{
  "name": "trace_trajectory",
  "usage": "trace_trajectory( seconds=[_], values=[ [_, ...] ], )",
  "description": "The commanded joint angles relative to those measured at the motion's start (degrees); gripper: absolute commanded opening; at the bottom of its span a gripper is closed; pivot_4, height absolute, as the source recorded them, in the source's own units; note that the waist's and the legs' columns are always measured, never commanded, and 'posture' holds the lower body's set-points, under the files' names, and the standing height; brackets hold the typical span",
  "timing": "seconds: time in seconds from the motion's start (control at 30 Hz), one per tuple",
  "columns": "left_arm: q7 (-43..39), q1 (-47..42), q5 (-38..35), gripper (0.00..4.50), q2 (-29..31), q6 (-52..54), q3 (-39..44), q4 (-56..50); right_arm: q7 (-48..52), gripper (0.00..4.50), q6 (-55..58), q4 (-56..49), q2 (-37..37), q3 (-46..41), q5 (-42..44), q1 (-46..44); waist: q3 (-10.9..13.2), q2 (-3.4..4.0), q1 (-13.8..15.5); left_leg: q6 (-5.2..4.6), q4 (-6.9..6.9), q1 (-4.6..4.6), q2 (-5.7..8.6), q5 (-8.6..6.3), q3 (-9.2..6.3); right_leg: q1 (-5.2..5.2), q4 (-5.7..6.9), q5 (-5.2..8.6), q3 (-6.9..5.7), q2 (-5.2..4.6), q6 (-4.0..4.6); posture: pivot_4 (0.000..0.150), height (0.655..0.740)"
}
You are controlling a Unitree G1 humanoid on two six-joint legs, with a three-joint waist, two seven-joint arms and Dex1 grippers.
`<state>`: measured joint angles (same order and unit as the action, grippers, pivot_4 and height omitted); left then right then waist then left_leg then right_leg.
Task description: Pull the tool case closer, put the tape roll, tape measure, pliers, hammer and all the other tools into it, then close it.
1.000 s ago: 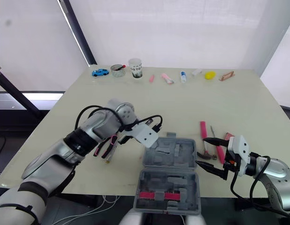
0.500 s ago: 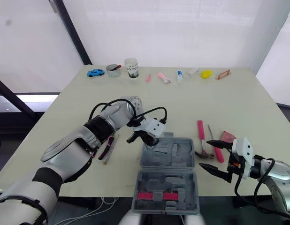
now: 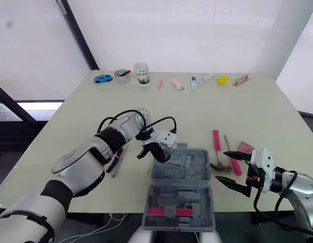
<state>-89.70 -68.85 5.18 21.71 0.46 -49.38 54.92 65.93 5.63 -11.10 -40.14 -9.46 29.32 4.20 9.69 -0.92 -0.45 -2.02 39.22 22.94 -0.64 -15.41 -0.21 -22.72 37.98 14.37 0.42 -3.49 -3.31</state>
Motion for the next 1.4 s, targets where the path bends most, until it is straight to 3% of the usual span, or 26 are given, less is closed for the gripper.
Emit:
trace_trajectory(
  seconds=[0.03, 0.6, 1.33, 1.37, 1.4],
  values=[
    [-2.8, -1.5, 0.7, 0.03, -1.1, -1.6, 2.7, 2.9, 0.6, 4.5, -1.7, -1.6, -0.9, -1.3, -0.2, 0.4, 0.0, -0.02, 0.0, 0.0, 0.0, 0.0, 0.0, 0.0, 0.0, 0.0, 0.0, 0.0, 0.0, 0.0, 0.0, 0.15, 0.74],
    [-2.5, -2.7, 7.0, 0.03, -3.8, -4.8, 8.7, 12.4, -0.6, 4.5, -2.0, -2.5, -0.7, -0.6, -0.7, 0.1, 0.0, -0.07, 0.0, 0.0, 0.0, 0.01, 0.0, 0.0, -0.01, 0.0, 0.0, 0.0, -0.01, 0.0, 0.0, 0.15, 0.74],
    [-2.8, -2.4, 12.3, 0.03, -5.3, -6.4, 14.0, 14.4, -1.4, 4.5, -1.6, -3.0, -0.7, -0.5, -0.9, 0.6, 0.0, -0.09, -0.1, 0.0, 0.0, 0.02, 0.01, 0.0, -0.03, 0.0, 0.0, 0.0, -0.03, 0.0, 0.0, 0.15, 0.74],
    [-2.8, -2.4, 12.4, 0.66, -5.2, -6.5, 14.0, 14.3, -1.4, 4.5, -1.6, -3.0, -0.6, -0.5, -0.9, 0.6, 0.0, -0.09, -0.1, 0.0, 0.0, 0.02, 0.01, 0.0, -0.03, 0.0, 0.0, 0.0, -0.03, 0.0, 0.0, 0.15, 0.74],
    [-2.8, -2.4, 12.5, 0.96, -5.2, -6.5, 14.0, 14.3, -1.5, 4.5, -1.6, -3.0, -0.6, -0.5, -0.9, 0.6, 0.0, -0.09, -0.1, 0.0, 0.0, 0.02, 0.01, 0.0, -0.03, 0.0, 0.0, 0.0, -0.03, 0.0, 0.0, 0.15, 0.74]
  ],
)
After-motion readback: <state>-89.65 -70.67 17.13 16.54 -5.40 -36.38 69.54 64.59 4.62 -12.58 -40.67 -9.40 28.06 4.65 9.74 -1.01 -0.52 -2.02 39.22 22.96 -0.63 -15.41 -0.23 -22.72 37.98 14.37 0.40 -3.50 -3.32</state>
